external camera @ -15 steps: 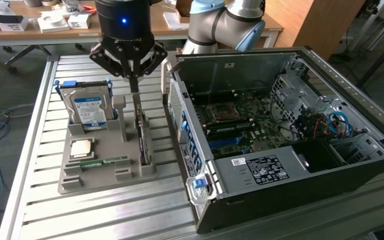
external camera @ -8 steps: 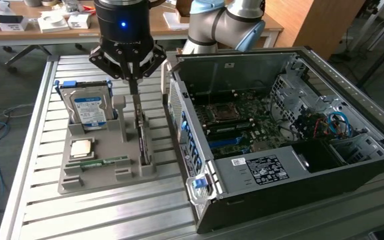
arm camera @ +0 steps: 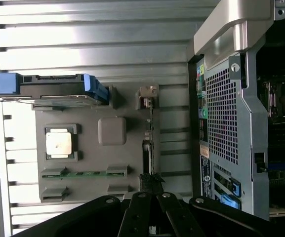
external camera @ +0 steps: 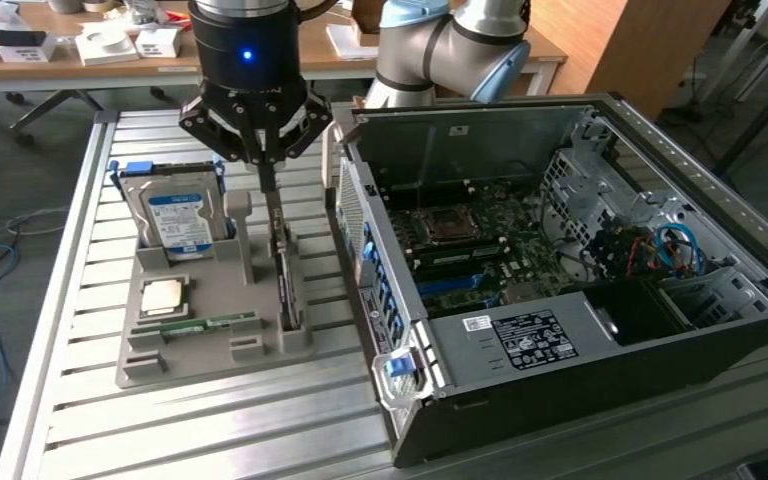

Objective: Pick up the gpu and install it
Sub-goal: 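Reach for the gpu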

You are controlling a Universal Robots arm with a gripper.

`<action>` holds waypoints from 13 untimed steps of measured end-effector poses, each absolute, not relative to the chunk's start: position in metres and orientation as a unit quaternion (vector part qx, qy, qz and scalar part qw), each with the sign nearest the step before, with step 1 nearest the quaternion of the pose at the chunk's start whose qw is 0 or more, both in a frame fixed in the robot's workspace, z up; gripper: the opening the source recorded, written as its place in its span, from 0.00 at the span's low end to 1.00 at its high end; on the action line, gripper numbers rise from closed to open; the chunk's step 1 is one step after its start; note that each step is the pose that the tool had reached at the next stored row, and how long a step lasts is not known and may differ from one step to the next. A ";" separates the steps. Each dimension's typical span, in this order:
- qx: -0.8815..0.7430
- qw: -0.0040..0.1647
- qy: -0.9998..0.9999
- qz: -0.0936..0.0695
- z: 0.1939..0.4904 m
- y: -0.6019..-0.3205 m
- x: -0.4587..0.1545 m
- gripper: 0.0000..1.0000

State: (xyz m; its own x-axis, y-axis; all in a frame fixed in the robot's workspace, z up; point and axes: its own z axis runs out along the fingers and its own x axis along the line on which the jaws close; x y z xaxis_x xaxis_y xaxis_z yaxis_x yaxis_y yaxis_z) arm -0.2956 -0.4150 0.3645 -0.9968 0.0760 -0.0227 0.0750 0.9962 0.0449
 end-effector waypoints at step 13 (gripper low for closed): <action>0.038 0.012 0.999 0.022 0.362 -0.415 -0.296 0.11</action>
State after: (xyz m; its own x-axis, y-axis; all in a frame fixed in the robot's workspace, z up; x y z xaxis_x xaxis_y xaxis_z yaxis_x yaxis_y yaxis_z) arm -0.2956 -0.4150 0.3617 -0.9968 0.0761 -0.0228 0.0750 0.9962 0.0450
